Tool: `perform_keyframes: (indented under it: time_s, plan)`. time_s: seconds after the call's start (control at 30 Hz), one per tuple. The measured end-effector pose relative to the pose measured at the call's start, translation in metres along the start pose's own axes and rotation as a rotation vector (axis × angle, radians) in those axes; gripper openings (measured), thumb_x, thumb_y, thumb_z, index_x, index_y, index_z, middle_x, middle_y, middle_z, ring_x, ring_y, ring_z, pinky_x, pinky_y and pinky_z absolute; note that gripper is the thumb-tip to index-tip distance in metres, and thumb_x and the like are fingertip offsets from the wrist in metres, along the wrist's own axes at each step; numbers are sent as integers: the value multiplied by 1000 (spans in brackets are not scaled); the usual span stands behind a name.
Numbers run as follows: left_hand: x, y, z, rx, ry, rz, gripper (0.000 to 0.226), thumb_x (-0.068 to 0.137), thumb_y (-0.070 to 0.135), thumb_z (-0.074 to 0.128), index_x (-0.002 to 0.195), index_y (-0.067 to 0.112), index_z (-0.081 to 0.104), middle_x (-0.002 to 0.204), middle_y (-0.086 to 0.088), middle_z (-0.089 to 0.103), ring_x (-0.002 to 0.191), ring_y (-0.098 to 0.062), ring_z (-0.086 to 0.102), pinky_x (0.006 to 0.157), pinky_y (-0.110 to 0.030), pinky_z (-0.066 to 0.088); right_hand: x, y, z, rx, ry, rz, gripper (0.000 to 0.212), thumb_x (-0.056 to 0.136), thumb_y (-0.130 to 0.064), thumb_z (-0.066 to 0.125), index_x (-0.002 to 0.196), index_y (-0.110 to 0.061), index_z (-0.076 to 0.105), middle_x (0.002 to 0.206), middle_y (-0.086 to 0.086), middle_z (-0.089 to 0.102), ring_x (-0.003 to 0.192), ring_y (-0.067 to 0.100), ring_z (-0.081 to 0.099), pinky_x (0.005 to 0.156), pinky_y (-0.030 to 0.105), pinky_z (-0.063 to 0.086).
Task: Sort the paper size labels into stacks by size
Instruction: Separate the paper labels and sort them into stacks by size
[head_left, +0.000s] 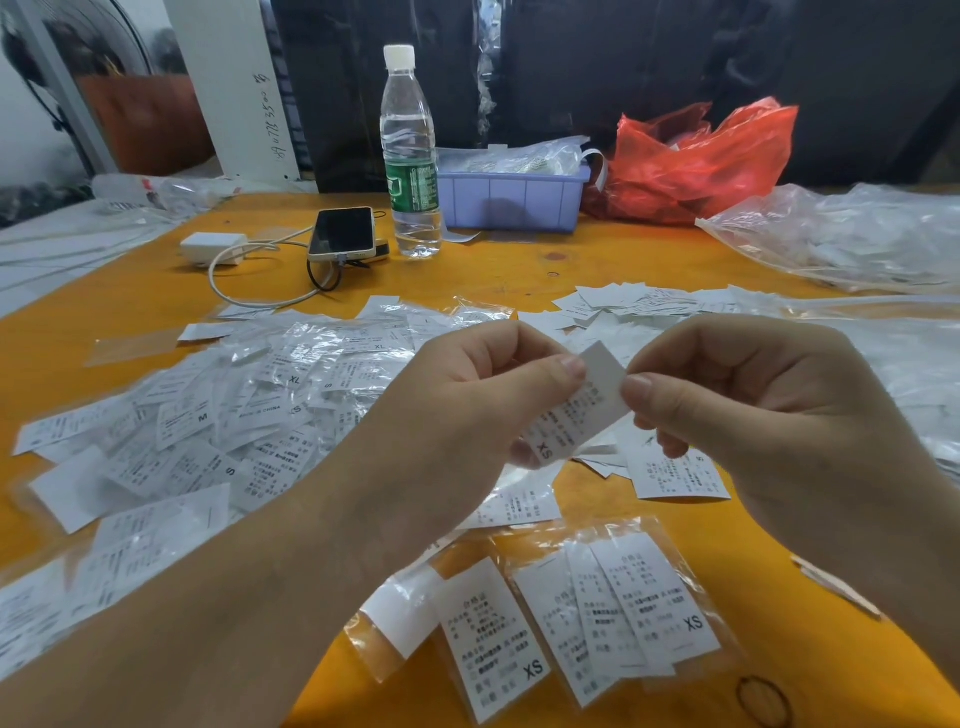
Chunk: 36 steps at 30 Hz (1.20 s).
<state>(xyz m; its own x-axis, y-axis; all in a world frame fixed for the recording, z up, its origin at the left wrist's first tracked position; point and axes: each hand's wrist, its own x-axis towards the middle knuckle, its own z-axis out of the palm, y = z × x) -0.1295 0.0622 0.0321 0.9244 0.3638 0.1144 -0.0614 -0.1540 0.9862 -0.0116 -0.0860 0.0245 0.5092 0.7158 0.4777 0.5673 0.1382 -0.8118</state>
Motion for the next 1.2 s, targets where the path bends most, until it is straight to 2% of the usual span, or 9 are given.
perform_keyframes:
  time_s: [0.13,0.23,0.33,0.4,0.5,0.67,0.8,0.9,1.2]
  plan:
    - [0,-1,0,37,22,23,14,75,39,62,75,29,71,69,9,67,67,-3,62,64,-18,53,-1,0,3,-28,-50,14,24,72,-44,63,80,-24,73,68,8,66,59,24,57,55,48,49]
    - [-1,-1,1,69,33,44,17,75,40,62,76,25,70,66,9,65,64,-1,61,59,-13,49,-3,-1,6,-17,-97,23,28,74,-47,63,81,-23,73,67,8,65,59,24,57,55,51,48]
    - [0,0,1,76,42,44,17,75,41,61,76,27,71,66,10,66,64,-1,62,61,-13,51,-3,-2,5,8,-60,-3,29,74,-48,64,86,-23,73,72,8,66,62,25,59,55,50,51]
    - [0,0,1,79,49,50,16,75,42,61,76,29,71,66,10,66,65,-1,62,63,-13,51,-2,-4,4,20,-27,-22,28,73,-45,66,88,-22,72,74,8,67,63,23,59,55,49,51]
    - [0,1,1,55,47,58,17,75,40,63,76,26,72,66,8,66,63,-2,62,57,-13,49,-3,-4,5,-6,-53,-51,22,75,-40,66,84,-21,73,73,8,67,63,22,60,54,48,50]
    - [-1,1,2,59,37,68,15,77,39,69,76,24,72,66,8,66,60,0,61,51,-11,44,-4,-2,8,-6,-78,-43,20,74,-37,67,85,-22,74,77,9,69,71,30,65,61,56,52]
    - [-1,0,1,46,31,68,16,76,38,65,76,25,73,67,6,66,61,-1,61,52,-10,44,-5,-2,7,-30,-73,-40,17,75,-37,69,85,-23,74,77,8,70,71,28,66,61,56,52]
    - [0,-1,1,64,26,68,15,76,39,65,77,27,73,69,6,67,63,-4,63,54,-12,46,-4,-2,7,-20,-87,-11,7,78,-25,71,83,-22,75,75,6,69,69,30,64,59,57,51]
    - [-1,-1,1,46,17,64,15,75,39,65,75,27,74,68,6,67,62,-2,62,53,-11,46,-4,-2,8,17,-86,-10,7,76,-20,70,80,-22,75,74,5,68,71,30,64,59,58,51]
